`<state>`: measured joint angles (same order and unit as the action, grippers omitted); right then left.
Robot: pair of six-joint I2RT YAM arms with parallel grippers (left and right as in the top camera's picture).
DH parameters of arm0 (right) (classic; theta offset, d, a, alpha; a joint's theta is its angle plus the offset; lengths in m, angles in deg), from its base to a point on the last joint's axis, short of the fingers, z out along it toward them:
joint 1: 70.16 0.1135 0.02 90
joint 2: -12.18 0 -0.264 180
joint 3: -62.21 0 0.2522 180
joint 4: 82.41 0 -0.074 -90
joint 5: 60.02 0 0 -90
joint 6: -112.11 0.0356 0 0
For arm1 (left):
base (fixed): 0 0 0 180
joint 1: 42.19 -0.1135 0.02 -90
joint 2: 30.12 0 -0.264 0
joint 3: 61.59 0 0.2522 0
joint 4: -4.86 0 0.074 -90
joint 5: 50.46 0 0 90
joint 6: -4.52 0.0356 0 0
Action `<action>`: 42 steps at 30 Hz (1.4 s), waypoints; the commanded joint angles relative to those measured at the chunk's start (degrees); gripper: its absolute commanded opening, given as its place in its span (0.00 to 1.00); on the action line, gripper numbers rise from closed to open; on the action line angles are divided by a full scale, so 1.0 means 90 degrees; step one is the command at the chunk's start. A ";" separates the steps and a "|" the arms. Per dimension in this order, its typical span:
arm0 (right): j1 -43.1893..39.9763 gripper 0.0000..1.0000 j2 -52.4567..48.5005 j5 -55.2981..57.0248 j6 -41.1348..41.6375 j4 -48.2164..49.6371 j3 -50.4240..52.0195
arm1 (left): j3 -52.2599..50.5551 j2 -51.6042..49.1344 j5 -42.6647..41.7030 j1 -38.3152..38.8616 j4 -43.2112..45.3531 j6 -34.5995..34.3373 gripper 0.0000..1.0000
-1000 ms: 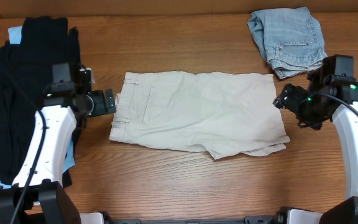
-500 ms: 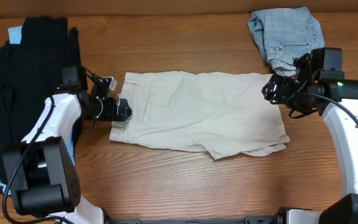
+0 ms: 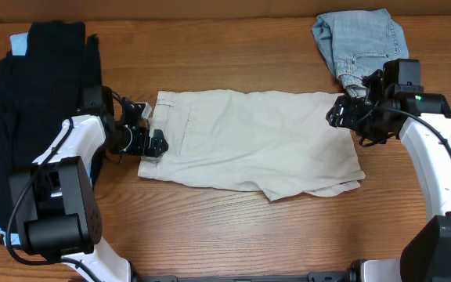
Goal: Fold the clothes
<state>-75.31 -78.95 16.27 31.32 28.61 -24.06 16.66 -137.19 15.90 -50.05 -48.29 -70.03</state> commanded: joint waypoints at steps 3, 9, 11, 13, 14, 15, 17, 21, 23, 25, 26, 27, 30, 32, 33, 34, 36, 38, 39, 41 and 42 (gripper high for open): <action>0.0005 0.89 -0.0046 -0.0036 -0.0034 0.0114 0.0017 | 0.0056 -0.0284 0.0053 0.0172 0.0039 0.0141 0.90; 0.0005 0.85 -0.0046 -0.0063 -0.0029 0.0228 0.0017 | 0.0056 -0.0284 0.0000 0.0665 0.0061 0.0085 0.44; 0.0005 0.84 -0.0046 -0.0066 -0.0029 0.0265 0.0017 | 0.0053 -0.0284 0.0010 0.0872 0.0119 -0.0027 0.22; 0.0005 0.82 -0.0046 -0.0124 -0.0027 0.0282 0.0017 | 0.0056 -0.0284 0.0092 0.1005 0.0192 -0.0214 0.04; 0.0005 0.81 -0.0046 -0.0182 -0.0027 0.0282 0.0017 | 0.0066 -0.0282 0.0223 0.1042 0.0243 -0.0510 0.04; 0.0005 0.79 -0.0046 -0.0253 -0.0027 0.0277 0.0017 | 0.0104 -0.0279 0.0328 0.1044 0.0240 -0.0775 0.04; 0.0005 0.76 -0.0046 -0.0355 -0.0027 0.0274 0.0017 | 0.0257 -0.0255 0.0415 0.0988 0.0109 -0.1032 0.04; 0.0005 0.65 -0.0046 -0.0495 -0.0029 0.0296 0.0017 | 0.0986 -0.0100 0.0517 0.0784 -0.0678 -0.1175 0.04; 0.0007 0.57 -0.0046 -0.0551 -0.0005 0.0284 0.0017 | 0.1581 0.0005 0.0534 0.0736 -0.1290 -0.1171 0.04; 0.0007 0.49 -0.0046 -0.0828 -0.0002 0.0255 0.0019 | 0.2251 0.0085 0.0534 0.0738 -0.1902 -0.1166 0.04; 0.0010 0.45 -0.0046 -0.0996 -0.0002 0.0250 0.0019 | 0.2584 0.0109 0.0537 0.0760 -0.2178 -0.1151 0.04; 0.0015 0.43 -0.0046 -0.1083 -0.0002 0.0250 0.0019 | 0.2807 0.0114 0.0537 0.0780 -0.2363 -0.1137 0.04; 0.0085 0.34 -0.0046 -0.1275 -0.0002 0.0255 0.0019 | 0.3585 0.0114 0.0675 0.0867 -0.3009 -0.0998 0.04; 0.0170 0.25 -0.0046 -0.1275 -0.0002 0.0279 0.0019 | 0.4065 0.0114 0.1022 0.0942 -0.3449 -0.0969 0.04; 0.0204 0.25 -0.0046 -0.1275 -0.0002 0.0296 0.0019 | 0.4206 0.0114 0.1154 0.0967 -0.3599 -0.0899 0.04; 0.0231 0.24 -0.0046 -0.1275 -0.0002 0.0306 0.0019 | 0.4316 0.0114 0.1277 0.0976 -0.3723 -0.0848 0.04; 0.0328 0.23 -0.0046 -0.1275 -0.0002 0.0328 0.0019 | 0.4517 0.0114 0.1622 0.0991 -0.4041 -0.0787 0.04; 0.0403 0.19 -0.0046 -0.1273 0.0019 0.0333 0.0019 | 0.4619 0.0114 0.1846 0.0991 -0.4238 -0.0789 0.04; 0.0440 0.17 -0.0046 -0.1273 0.0049 0.0350 0.0019 | 0.4677 0.0114 0.1928 0.0991 -0.4318 -0.0789 0.04; 0.0498 0.11 -0.0046 -0.1273 0.0153 0.0418 0.0019 | 0.4770 0.0114 0.2025 0.0991 -0.4415 -0.0787 0.04; 0.0517 0.08 -0.0046 -0.1275 0.0206 0.0457 0.0019 | 0.4821 0.0114 0.2038 0.0991 -0.4447 -0.0787 0.04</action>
<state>-71.50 -79.08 5.64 31.95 31.80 -24.06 56.70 -137.80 30.72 -41.15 -87.68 -78.23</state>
